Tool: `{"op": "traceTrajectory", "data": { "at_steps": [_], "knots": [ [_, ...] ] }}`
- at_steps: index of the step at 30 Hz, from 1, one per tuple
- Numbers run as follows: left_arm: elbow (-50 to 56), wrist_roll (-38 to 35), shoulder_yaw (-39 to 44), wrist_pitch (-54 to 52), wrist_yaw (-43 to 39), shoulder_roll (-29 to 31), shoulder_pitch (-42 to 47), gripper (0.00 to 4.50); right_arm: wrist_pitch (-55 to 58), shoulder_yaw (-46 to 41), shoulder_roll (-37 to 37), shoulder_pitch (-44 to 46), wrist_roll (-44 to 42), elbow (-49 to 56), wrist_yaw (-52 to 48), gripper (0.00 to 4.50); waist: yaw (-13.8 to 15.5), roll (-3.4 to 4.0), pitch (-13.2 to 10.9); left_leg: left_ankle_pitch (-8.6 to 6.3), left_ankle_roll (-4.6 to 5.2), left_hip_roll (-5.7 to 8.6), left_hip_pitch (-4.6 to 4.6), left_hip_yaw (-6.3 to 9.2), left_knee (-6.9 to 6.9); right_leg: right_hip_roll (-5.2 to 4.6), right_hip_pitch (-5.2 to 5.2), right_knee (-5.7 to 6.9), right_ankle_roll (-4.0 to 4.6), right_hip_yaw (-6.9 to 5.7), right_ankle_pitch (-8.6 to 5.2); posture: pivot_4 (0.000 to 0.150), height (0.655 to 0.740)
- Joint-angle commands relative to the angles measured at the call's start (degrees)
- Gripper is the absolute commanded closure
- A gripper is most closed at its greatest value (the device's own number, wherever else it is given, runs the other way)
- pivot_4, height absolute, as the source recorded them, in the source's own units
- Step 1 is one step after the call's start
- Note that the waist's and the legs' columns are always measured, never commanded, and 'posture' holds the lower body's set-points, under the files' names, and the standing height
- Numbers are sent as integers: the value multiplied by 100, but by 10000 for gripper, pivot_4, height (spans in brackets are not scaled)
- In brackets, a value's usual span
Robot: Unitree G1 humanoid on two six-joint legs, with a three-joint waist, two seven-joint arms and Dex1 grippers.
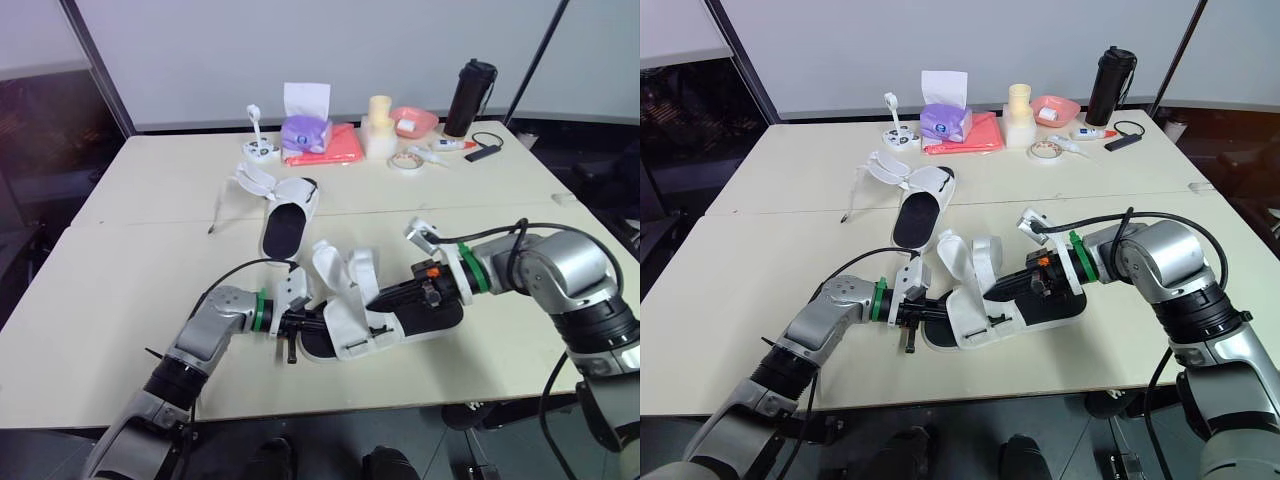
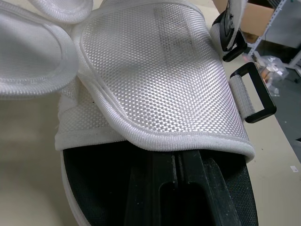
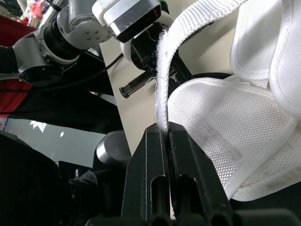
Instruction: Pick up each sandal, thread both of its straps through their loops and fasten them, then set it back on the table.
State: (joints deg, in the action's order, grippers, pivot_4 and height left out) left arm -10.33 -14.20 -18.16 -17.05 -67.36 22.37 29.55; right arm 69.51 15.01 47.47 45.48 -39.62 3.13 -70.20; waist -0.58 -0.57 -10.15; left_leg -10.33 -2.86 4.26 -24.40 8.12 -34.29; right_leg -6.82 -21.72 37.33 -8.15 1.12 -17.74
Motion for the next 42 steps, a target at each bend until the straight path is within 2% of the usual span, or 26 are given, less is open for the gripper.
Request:
{"op": "traceTrajectory", "data": {
  "at_steps": [1,18,30,42],
  "knots": [
    [25,63,-9,-50,76,-21,-65,45000,-81,14,112,38,46,159,-90,44589,1,0,0,0,0,0,0,0,0,0,0,0,0,0,0,1500,7344],
    [80,47,4,-87,120,-13,-110,45000,-1179,677,92,226,1174,-558,-527,44589,-3,0,0,0,0,3,1,0,0,0,1,0,-2,0,1,1500,7344],
    [119,33,13,-86,184,-9,-147,45000,-1369,729,213,399,1269,-152,-1214,44589,-20,0,0,-1,-1,2,0,-1,4,0,-4,0,-2,0,1,1500,7344],
    [95,34,10,-92,188,-26,-108,45000,-1336,681,256,136,1296,384,-1204,44589,-15,0,0,-1,-2,2,0,-1,4,1,-5,1,-2,0,1,1500,7344]
  ]
}}
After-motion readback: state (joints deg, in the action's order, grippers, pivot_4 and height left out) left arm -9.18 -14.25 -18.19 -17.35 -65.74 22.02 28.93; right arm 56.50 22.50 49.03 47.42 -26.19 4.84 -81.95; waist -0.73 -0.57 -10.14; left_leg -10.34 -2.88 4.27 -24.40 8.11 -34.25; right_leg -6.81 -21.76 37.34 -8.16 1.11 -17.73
